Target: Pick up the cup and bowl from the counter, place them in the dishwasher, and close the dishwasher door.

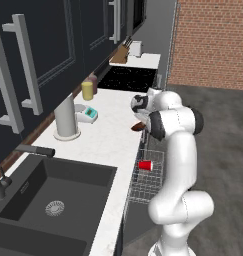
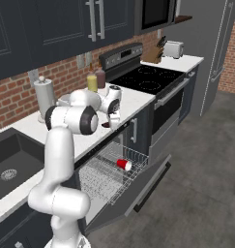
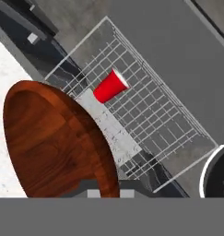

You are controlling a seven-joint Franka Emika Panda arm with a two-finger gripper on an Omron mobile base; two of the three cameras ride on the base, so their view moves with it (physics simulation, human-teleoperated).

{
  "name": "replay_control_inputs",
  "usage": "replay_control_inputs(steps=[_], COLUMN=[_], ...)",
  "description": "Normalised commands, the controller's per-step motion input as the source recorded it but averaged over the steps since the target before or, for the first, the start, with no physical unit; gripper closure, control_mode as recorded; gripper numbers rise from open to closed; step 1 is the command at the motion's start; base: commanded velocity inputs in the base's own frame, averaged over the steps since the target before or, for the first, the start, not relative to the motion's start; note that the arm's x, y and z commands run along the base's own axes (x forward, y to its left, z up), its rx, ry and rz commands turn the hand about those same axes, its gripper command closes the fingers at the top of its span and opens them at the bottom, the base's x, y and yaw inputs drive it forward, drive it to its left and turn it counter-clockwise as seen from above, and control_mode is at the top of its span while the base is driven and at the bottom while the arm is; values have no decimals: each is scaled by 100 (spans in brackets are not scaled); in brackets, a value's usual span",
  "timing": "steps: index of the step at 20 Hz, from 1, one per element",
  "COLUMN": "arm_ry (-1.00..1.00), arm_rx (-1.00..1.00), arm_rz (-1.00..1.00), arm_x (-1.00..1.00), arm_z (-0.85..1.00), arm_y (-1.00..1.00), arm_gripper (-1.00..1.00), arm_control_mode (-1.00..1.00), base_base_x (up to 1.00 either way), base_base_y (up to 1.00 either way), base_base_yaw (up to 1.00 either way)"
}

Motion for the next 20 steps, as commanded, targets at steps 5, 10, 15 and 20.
replay_control_inputs(steps=[5,10,15,20], arm_ry=[-12,-10,0,18], arm_rx=[10,15,18,20], arm_rz=[-9,-3,0,0], arm_x=[-100,-100,-83,-5], arm_z=[0,0,-1,-29], arm_y=[-100,-96,-68,-22], arm_gripper=[100,100,100,100], arm_control_mode=[-100,-100,-100,-100], base_base_x=[0,0,0,0], base_base_y=[0,0,0,0], base_base_yaw=[0,0,0,0])
